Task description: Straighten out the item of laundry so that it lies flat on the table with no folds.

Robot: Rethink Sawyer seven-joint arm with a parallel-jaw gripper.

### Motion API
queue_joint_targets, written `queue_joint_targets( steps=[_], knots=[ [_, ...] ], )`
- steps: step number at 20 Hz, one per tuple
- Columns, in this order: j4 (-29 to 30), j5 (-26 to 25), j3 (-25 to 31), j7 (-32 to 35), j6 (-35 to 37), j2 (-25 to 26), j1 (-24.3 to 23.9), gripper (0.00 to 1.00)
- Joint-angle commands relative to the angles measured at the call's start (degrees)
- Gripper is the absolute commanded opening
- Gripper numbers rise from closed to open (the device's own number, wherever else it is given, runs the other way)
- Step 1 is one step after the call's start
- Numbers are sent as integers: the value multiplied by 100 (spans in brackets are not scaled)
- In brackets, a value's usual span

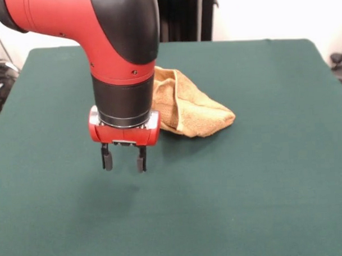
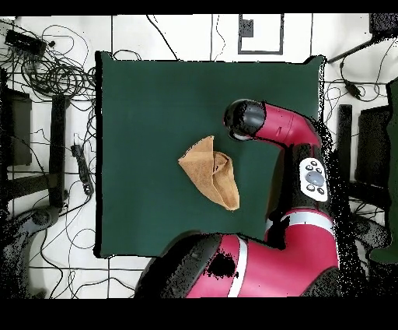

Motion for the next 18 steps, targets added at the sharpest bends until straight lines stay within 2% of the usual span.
queue_joint_targets(
  steps=[1,7,18],
  knots=[
    [543,-222,575,23,155,-51,219,100],
    [549,-285,568,-191,249,-104,105,100],
    [496,-458,655,-864,438,-164,-385,100]
  ],
)
